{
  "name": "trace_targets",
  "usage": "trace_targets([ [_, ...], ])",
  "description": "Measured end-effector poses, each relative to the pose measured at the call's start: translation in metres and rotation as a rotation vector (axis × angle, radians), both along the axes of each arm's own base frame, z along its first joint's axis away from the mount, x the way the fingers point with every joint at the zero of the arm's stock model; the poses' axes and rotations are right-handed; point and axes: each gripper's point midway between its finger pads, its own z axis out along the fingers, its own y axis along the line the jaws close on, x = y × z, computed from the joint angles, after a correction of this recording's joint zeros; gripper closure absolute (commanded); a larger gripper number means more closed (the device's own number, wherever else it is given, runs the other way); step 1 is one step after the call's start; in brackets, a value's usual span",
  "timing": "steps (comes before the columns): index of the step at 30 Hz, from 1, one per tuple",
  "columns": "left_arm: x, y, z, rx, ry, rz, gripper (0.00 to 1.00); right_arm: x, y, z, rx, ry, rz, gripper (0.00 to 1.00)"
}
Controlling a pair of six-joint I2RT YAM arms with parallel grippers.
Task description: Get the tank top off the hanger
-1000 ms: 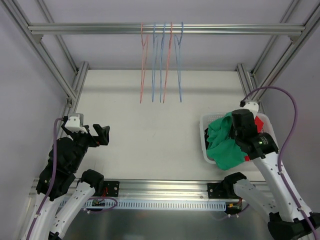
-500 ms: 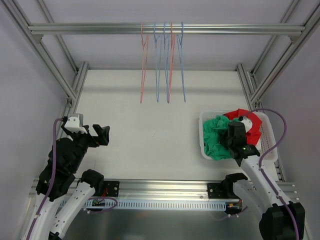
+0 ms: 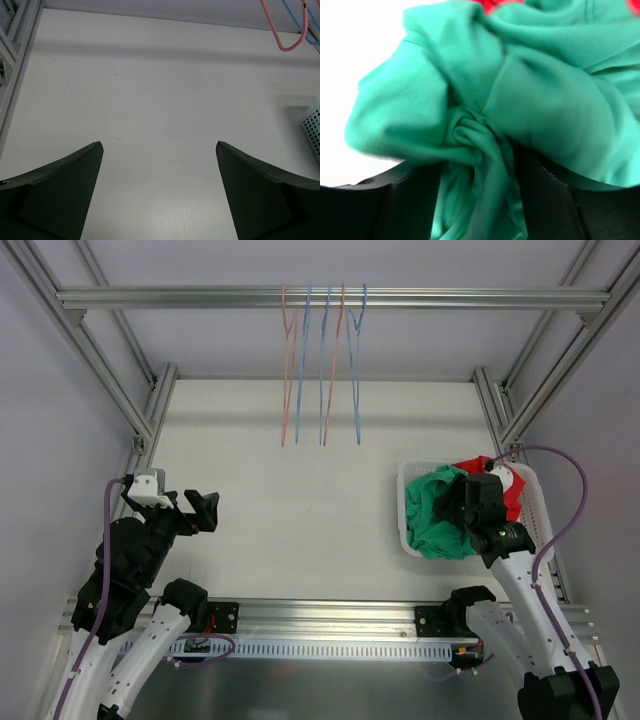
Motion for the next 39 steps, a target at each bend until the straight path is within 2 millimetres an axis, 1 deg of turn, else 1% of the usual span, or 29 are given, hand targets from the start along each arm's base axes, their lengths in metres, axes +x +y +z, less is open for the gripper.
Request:
trace_targets([
  [1,0.0,0.0,0.0,-0.001,0.001,0.0,0.01,0.001,0.0,0.006,-0.005,-0.004,0.003,0.34],
  [4,0.002,0.001,0.0,-0.008,0.01,0.013,0.01,0.002,-0.003,0.035,-0.04,-0.019,0.026,0.25],
  [5,0.003,0.001,0.0,-0.014,0.015,0.022,0.01,0.004,-0.004,0.045,-0.054,-0.027,0.037,0.2],
  [7,0.006,0.004,0.001,-0.022,0.027,0.05,0.01,0.006,-0.005,0.065,-0.077,-0.045,0.056,0.05],
  [8,0.008,0.007,0.001,-0.026,0.039,0.074,0.01,0.006,-0.005,0.076,-0.091,-0.055,0.069,0.01],
  [12,0.019,0.022,-0.003,-0.026,0.117,0.185,0.01,0.002,-0.012,0.113,-0.168,-0.104,0.121,0.01],
  [15,0.028,0.033,-0.014,-0.018,0.186,0.256,0.01,-0.013,-0.017,0.143,-0.223,-0.167,0.165,0.01],
  [18,0.026,0.037,-0.021,-0.005,0.219,0.275,0.01,-0.038,-0.024,0.175,-0.274,-0.23,0.204,0.0],
  [20,0.02,0.041,-0.019,-0.004,0.202,0.285,0.01,-0.056,-0.03,0.194,-0.306,-0.266,0.213,0.01],
  [22,0.011,0.044,-0.013,-0.008,0.158,0.29,0.01,-0.075,-0.037,0.207,-0.339,-0.283,0.213,0.0],
  [24,0.001,0.05,-0.007,-0.014,0.103,0.299,0.01,-0.091,-0.043,0.208,-0.366,-0.29,0.221,0.01],
  [26,-0.005,0.052,-0.006,-0.026,0.07,0.304,0.01,-0.105,-0.045,0.2,-0.38,-0.28,0.242,0.0],
  [28,-0.009,0.052,-0.012,-0.028,0.067,0.301,0.01,-0.117,-0.048,0.191,-0.39,-0.279,0.252,0.0],
  [30,-0.008,0.052,-0.018,-0.023,0.08,0.298,0.01,-0.124,-0.049,0.181,-0.393,-0.271,0.259,0.0],
  [32,-0.007,0.049,-0.022,-0.021,0.093,0.285,0.01,-0.126,-0.048,0.17,-0.393,-0.256,0.27,0.0],
  [35,-0.005,0.045,-0.025,-0.02,0.11,0.264,0.01,-0.123,-0.046,0.156,-0.392,-0.213,0.286,0.0],
  [39,-0.003,0.042,-0.028,-0.018,0.125,0.251,0.01,-0.121,-0.043,0.151,-0.384,-0.198,0.301,0.0],
])
